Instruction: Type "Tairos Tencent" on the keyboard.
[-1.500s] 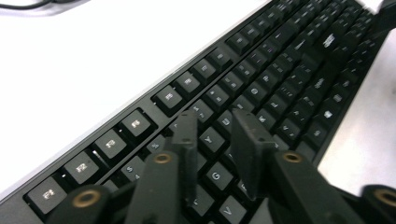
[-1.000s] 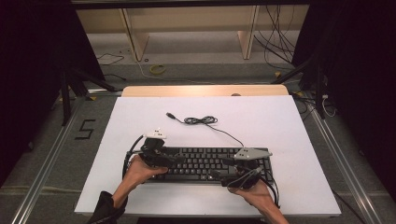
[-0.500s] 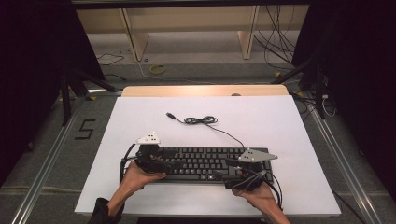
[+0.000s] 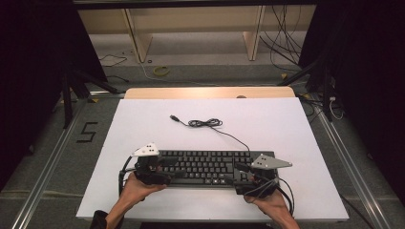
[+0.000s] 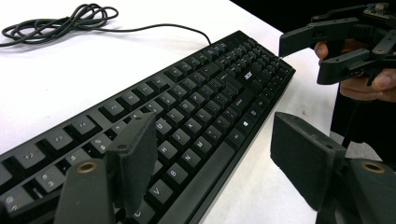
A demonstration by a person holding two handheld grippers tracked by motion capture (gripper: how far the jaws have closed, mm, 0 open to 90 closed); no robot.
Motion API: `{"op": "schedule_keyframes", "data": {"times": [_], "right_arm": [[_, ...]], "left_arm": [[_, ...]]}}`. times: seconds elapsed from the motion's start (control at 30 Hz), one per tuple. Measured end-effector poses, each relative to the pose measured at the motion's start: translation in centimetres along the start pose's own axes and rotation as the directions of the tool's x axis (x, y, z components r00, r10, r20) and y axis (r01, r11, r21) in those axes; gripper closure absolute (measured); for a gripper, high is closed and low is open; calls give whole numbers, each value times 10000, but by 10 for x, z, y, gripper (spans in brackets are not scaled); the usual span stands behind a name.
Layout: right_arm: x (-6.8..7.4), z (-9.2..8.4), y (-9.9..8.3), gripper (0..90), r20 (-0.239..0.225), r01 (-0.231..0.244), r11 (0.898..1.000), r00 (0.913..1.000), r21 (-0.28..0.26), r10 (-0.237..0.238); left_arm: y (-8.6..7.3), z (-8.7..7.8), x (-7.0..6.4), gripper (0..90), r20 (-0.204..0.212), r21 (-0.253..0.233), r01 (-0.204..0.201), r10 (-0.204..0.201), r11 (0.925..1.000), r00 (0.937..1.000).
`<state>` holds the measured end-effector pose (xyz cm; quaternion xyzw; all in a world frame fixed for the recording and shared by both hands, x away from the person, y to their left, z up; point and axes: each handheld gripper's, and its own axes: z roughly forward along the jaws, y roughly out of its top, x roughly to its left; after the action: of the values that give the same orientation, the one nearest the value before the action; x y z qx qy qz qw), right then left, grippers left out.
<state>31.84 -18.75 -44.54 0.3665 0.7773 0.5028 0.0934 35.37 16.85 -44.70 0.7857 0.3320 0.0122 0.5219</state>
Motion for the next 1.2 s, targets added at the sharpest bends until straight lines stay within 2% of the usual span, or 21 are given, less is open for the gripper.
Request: {"op": "schedule_keyframes", "data": {"times": [0.13, 0.63, 1.2], "right_arm": [[-1, -5, -3, 316, 92, 31, 10000, 10000, -48, -31], [-5, -18, -13, 309, 338, -100, 9997, 9994, -230, 108], [-7, -18, -14, 306, 356, -173, 9995, 9992, -250, 182]], "left_arm": [[-5, -5, -1, 311, -4, -158, 85, -85, 9998, 10000], [-23, -12, -5, 289, -87, -265, 210, -212, 9994, 9997], [-23, -12, -2, 286, -211, -287, 275, -281, 9992, 9994]]}}
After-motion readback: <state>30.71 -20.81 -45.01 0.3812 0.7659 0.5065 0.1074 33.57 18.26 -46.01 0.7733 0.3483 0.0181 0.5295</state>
